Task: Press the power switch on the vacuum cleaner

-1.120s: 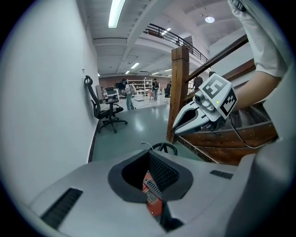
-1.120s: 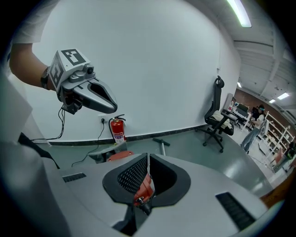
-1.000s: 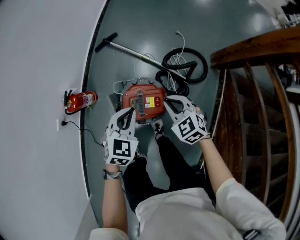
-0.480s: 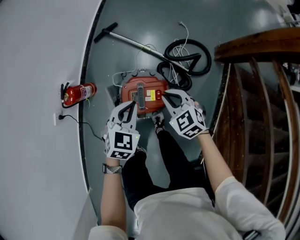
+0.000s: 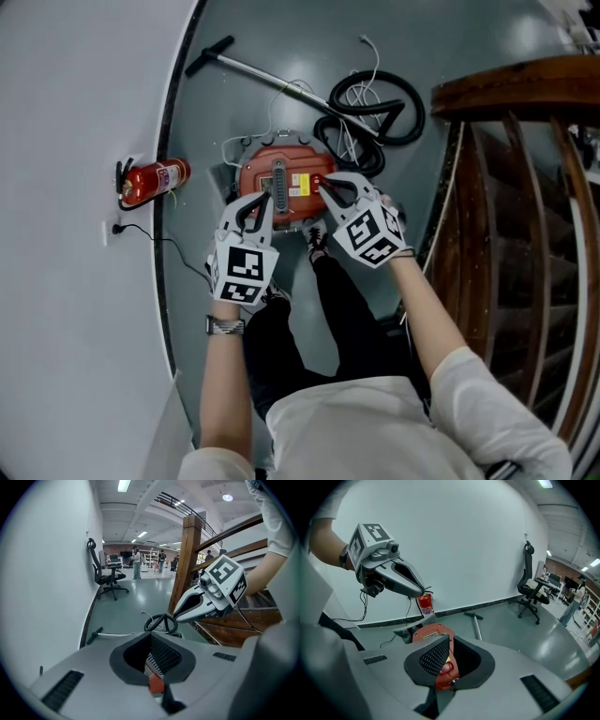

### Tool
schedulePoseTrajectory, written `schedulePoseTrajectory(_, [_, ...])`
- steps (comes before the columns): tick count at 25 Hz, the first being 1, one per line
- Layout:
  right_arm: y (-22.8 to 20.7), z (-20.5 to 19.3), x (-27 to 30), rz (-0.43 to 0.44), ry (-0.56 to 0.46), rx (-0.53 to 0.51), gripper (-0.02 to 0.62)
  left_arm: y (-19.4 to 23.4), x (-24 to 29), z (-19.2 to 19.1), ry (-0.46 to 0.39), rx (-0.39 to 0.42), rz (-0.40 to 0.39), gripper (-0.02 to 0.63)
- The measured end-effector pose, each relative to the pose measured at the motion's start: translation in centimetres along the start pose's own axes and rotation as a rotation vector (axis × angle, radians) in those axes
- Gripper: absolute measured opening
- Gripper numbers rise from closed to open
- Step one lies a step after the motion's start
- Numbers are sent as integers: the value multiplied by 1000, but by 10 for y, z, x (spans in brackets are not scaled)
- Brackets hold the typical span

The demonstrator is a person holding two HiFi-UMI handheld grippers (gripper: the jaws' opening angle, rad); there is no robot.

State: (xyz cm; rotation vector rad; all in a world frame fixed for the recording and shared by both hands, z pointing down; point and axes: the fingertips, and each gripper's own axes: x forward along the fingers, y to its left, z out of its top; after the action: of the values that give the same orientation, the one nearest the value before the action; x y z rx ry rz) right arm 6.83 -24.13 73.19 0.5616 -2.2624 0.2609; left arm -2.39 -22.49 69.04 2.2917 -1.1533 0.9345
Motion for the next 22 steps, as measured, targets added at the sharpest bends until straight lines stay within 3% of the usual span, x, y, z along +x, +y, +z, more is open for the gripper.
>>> schedulePoseTrajectory(11, [5, -39, 32, 39, 69, 20, 32, -1, 23, -29, 45, -46, -8, 0])
schedulePoseTrajectory(22, [-1, -64, 56, 42, 74, 87, 34, -2, 39, -39, 57, -48, -23, 0])
